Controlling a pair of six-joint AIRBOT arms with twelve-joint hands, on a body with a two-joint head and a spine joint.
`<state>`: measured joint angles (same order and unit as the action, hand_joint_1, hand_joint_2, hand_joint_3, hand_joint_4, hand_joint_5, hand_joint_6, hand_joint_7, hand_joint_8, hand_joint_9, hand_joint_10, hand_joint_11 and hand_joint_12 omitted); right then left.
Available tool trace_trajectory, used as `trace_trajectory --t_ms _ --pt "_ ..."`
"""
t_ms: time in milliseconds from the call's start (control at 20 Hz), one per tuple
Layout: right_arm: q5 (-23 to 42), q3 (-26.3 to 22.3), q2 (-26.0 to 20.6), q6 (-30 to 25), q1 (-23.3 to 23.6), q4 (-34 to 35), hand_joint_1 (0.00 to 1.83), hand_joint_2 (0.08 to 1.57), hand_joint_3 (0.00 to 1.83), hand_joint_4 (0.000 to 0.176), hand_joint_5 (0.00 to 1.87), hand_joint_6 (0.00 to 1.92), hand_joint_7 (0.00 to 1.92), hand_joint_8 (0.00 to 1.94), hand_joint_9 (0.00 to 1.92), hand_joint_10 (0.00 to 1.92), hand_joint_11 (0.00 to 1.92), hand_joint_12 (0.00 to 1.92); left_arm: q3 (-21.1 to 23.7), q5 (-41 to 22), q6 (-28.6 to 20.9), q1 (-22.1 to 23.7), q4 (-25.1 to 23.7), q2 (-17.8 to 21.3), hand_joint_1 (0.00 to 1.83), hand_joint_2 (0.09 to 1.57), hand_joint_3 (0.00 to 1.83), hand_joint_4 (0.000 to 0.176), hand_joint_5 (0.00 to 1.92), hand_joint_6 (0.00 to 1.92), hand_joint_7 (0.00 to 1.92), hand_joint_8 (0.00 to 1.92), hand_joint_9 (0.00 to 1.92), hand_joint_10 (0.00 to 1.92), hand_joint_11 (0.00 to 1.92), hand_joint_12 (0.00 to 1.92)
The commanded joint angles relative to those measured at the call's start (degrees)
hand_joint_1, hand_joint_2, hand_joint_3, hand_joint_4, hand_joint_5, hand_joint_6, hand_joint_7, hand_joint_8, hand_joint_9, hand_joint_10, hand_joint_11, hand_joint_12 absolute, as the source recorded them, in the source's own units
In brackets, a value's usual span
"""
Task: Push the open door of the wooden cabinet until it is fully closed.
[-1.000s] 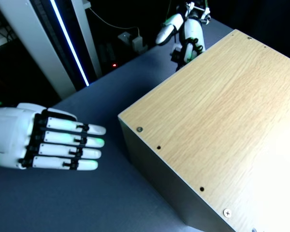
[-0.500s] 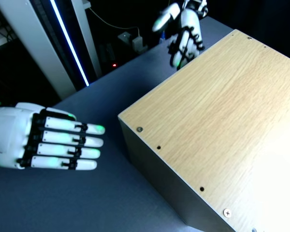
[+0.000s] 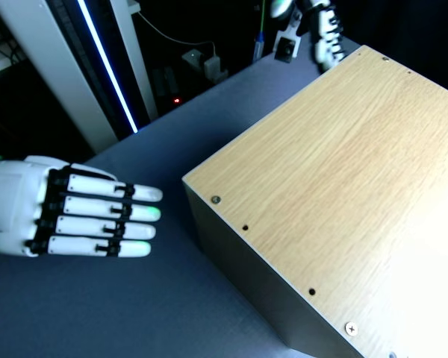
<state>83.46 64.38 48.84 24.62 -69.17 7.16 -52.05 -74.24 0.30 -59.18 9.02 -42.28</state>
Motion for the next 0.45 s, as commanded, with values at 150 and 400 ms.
trace_trajectory --t_ms 150,400 --pt "8.0 0.2 -0.3 -0.4 0.1 2.3 0.73 1.38 0.0 0.0 0.43 0.0 0.43 0.0 0.37 0.0 0.29 0.16 1.1 -13.9 -0.3 -3.5 5.9 1.8 0.1 1.39 0.0 0.0 0.25 0.01 0.28 0.01 0.21 0.01 0.14 0.06" --pt "9.7 0.2 -0.3 -0.4 0.1 3.5 0.86 1.4 0.0 0.0 0.43 0.0 0.44 0.0 0.33 0.0 0.12 0.3 1.5 -17.1 -0.3 -5.2 8.6 1.7 0.12 1.41 0.0 0.025 0.23 0.0 0.22 0.0 0.14 0.0 0.06 0.02"
